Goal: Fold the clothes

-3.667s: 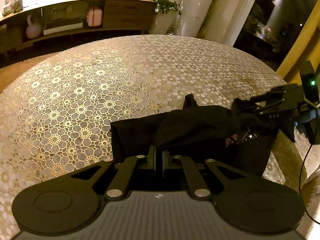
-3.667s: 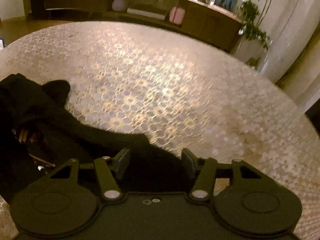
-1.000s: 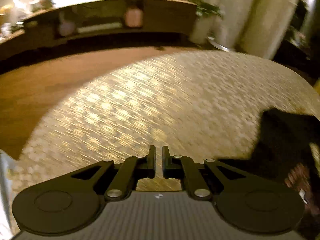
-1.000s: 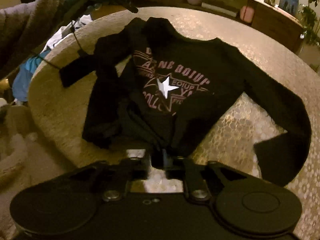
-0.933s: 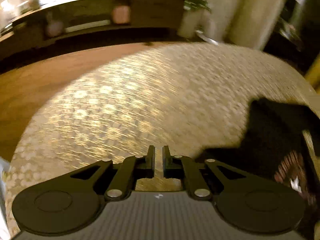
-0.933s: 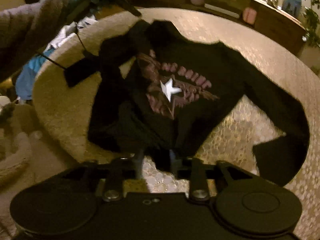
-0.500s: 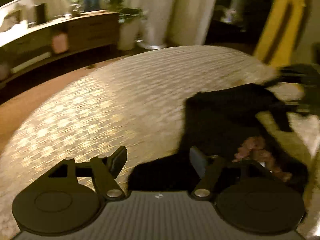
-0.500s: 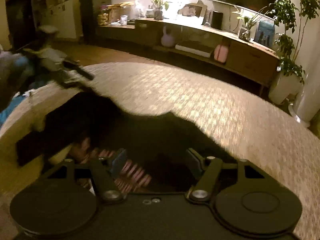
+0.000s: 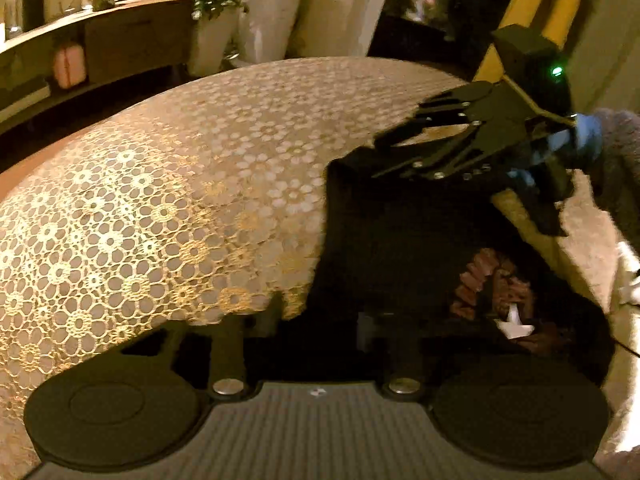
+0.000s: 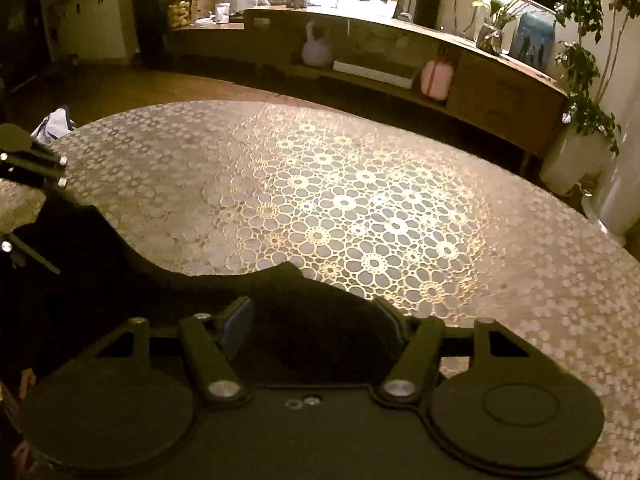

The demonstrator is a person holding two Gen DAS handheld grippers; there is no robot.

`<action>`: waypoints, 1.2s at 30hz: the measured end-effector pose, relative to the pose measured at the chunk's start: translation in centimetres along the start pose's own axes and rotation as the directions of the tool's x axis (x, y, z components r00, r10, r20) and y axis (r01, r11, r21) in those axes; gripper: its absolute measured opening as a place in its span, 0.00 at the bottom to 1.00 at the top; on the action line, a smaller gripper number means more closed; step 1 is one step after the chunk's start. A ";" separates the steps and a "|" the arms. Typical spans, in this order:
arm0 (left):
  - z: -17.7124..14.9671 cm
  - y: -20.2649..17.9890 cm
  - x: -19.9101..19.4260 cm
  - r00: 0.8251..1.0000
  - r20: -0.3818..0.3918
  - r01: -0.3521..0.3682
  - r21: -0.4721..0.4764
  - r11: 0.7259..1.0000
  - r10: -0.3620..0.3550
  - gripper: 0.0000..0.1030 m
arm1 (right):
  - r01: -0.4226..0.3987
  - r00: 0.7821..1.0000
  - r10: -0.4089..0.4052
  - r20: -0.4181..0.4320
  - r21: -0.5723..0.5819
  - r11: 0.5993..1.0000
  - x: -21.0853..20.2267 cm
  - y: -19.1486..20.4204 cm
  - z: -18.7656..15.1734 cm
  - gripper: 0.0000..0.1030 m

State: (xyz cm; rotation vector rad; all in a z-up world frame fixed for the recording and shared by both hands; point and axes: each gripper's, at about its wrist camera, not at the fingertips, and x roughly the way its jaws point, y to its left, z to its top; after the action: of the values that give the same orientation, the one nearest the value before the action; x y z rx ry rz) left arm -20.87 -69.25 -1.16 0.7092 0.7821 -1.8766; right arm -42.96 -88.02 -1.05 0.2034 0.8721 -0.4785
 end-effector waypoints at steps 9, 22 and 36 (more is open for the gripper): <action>1.9 1.7 -0.4 0.992 0.057 -0.107 -0.031 0.994 0.108 0.10 | 0.015 1.000 -0.015 0.027 0.005 1.000 -0.6 0.7 0.1 0.60; 4.2 5.8 0.4 0.967 0.039 -0.235 -0.254 0.938 0.252 0.20 | 0.250 0.966 -0.256 0.014 0.170 0.953 0.4 -1.9 2.1 1.00; -7.4 3.6 -10.5 0.996 -0.039 -0.094 -0.333 0.938 0.086 0.78 | 0.081 0.997 -0.082 0.009 0.084 0.993 -12.2 4.4 -4.6 1.00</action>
State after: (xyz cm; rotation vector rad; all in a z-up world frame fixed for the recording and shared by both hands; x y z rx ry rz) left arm -12.56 -59.18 1.30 0.5414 1.0363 -1.6015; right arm -50.69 -78.59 5.40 0.2422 0.8517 -0.5922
